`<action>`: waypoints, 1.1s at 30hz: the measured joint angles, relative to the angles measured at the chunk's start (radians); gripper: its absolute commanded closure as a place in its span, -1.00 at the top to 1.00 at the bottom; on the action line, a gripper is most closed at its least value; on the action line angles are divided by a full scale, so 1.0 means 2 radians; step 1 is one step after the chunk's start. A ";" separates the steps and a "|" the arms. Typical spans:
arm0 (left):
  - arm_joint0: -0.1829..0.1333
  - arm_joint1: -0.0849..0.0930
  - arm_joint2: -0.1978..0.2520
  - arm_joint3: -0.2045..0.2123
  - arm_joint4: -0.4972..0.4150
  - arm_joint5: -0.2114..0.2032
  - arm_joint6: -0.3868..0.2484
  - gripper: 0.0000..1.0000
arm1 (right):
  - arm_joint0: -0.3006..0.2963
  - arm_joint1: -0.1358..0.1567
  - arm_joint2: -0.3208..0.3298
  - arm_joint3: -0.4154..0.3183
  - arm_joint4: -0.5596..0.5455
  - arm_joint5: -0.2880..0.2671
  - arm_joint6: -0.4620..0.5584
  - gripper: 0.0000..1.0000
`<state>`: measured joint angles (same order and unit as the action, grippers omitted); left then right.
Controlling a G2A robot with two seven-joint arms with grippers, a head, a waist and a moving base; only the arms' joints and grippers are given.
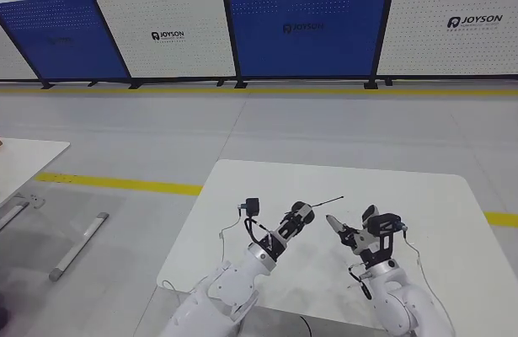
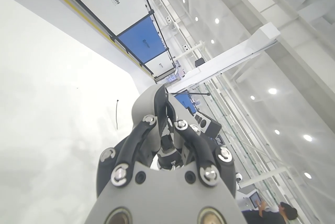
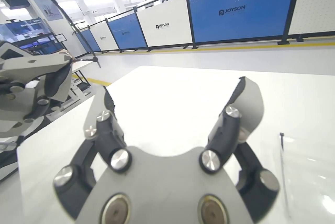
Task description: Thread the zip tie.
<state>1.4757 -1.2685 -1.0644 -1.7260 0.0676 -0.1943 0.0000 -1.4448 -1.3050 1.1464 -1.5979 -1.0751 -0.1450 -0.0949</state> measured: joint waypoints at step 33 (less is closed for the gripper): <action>-0.006 -0.004 0.022 0.010 0.036 0.004 -0.001 -1.00 | -0.006 0.003 -0.005 -0.019 -0.002 -0.057 0.029 -0.44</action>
<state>1.4638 -1.2773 -1.0195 -1.7063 0.1398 -0.1862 -0.0023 -1.4570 -1.2997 1.1367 -1.6355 -1.0783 -0.2582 -0.0366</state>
